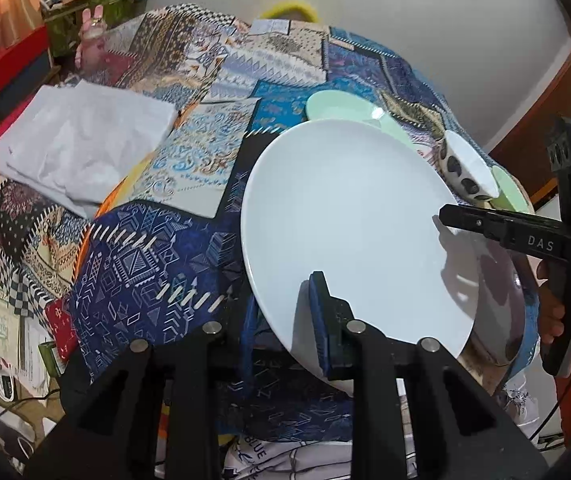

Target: Organize plates and bowls

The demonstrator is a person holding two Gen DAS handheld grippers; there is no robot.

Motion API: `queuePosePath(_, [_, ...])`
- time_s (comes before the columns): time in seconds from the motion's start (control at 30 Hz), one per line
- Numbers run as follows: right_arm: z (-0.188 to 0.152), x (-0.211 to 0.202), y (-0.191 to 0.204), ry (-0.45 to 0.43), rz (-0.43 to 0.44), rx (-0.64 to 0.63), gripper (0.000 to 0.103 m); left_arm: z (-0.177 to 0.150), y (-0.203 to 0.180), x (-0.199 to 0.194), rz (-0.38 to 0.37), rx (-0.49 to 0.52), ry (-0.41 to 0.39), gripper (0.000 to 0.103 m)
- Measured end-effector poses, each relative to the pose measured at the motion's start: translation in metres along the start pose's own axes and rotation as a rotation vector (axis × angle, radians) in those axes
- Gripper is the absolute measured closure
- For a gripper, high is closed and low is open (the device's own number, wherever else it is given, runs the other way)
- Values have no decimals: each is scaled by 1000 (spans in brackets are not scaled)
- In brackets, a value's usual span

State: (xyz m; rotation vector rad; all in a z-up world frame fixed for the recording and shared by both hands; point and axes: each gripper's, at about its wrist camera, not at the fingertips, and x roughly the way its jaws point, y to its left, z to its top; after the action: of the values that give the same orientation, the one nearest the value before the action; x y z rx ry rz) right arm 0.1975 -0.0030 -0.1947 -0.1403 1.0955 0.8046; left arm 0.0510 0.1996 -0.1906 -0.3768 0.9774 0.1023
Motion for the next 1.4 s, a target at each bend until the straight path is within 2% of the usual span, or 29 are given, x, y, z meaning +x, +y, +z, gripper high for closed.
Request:
queuePosePath(0.7, [-26,-54,-35,-88,-39,86,82,7,-62,-12,-51,94,-46,78])
queuePosePath(1.4, [-70,-90,-81,-129,-76,200,82,1,-126,11,-104,197,22,78])
